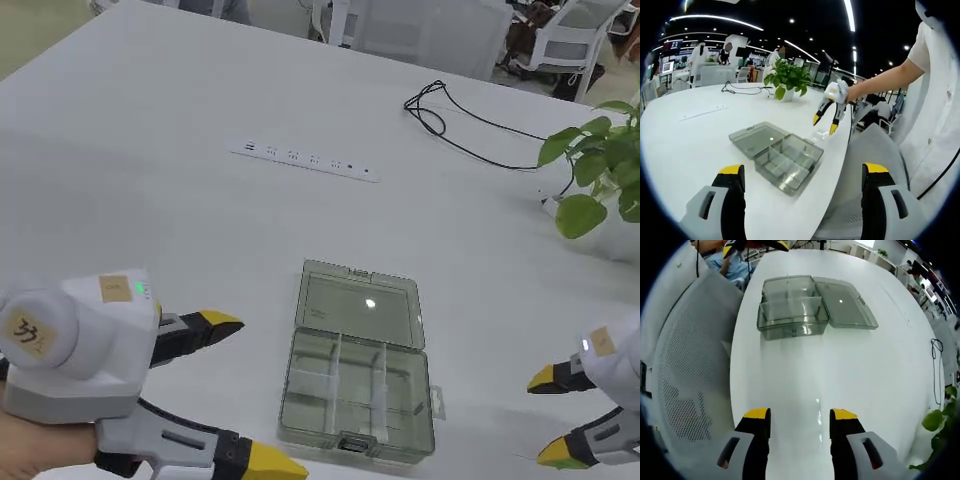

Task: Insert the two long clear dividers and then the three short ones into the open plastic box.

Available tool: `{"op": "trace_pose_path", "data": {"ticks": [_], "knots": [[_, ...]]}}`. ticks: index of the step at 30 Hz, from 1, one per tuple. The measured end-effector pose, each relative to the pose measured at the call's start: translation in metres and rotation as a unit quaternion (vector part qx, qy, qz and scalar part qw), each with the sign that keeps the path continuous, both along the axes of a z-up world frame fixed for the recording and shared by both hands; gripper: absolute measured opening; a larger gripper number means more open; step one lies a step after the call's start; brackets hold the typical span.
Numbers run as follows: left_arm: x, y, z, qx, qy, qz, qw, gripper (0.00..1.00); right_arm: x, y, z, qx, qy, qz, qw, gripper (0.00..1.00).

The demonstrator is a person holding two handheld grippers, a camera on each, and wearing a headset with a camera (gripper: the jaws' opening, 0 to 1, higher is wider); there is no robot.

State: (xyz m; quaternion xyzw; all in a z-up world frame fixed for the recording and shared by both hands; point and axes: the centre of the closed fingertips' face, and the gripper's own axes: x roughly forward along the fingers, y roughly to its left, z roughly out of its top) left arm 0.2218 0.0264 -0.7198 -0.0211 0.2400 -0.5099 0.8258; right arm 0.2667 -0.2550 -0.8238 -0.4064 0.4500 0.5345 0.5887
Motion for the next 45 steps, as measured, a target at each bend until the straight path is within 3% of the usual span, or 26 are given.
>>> {"op": "trace_pose_path", "data": {"ticks": [10, 21, 31, 45], "knots": [[0.002, 0.0, -0.001, 0.001, 0.004, 0.001, 1.0, 0.99, 0.0, -0.01, -0.023, -0.025, 0.009, 0.026, 0.9993, 0.44], [0.006, -0.001, 0.0, 0.001, 0.004, 0.005, 1.0, 0.99, 0.0, -0.017, -0.035, -0.049, 0.009, 0.048, 0.9976, 0.42], [0.008, 0.0, -0.001, -0.001, 0.004, 0.009, 1.0, 0.98, 0.003, -0.015, -0.033, -0.048, -0.004, 0.053, 0.9974, 0.33], [0.006, 0.0, -0.002, -0.001, 0.005, 0.005, 1.0, 0.97, 0.004, -0.014, -0.033, -0.051, -0.007, 0.044, 0.9977, 0.33]]}}
